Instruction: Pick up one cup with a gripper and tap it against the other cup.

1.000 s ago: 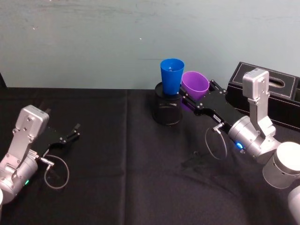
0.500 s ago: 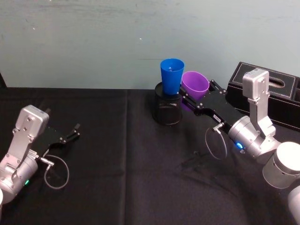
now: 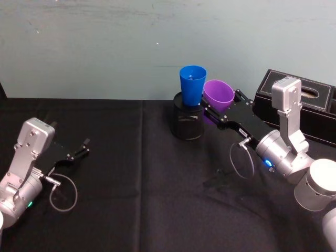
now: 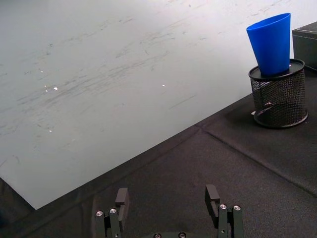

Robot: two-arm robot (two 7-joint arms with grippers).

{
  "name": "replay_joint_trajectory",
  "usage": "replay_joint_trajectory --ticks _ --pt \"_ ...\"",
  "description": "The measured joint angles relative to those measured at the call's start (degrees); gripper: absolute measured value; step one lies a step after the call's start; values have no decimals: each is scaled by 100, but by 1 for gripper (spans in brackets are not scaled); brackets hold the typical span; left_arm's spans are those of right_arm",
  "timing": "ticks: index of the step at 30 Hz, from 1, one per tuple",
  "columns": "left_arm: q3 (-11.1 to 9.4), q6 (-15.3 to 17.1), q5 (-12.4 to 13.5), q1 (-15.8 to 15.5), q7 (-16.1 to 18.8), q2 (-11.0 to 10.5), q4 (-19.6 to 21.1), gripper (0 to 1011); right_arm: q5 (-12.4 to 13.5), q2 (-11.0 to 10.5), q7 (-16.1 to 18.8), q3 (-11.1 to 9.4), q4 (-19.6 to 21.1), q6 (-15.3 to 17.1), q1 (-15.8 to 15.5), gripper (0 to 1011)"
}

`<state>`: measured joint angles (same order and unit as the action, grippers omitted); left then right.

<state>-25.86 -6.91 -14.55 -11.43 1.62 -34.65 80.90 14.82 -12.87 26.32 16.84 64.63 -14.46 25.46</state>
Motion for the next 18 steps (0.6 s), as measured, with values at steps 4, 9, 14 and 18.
replay_joint_trajectory --ticks 4,9,14,18 --pt "0 0 0 0 0 0 0 1012 0 0 0 0 0 0 0 733" --pt "0 0 0 0 0 0 0 1011 15 -38 31 23 89 2 -33 733" --pt "0 0 0 0 0 0 0 1011 97 -129 86 42 320 53 -160 733" --pt "0 0 0 0 0 0 0 1011 185 -210 121 44 509 131 -289 733"
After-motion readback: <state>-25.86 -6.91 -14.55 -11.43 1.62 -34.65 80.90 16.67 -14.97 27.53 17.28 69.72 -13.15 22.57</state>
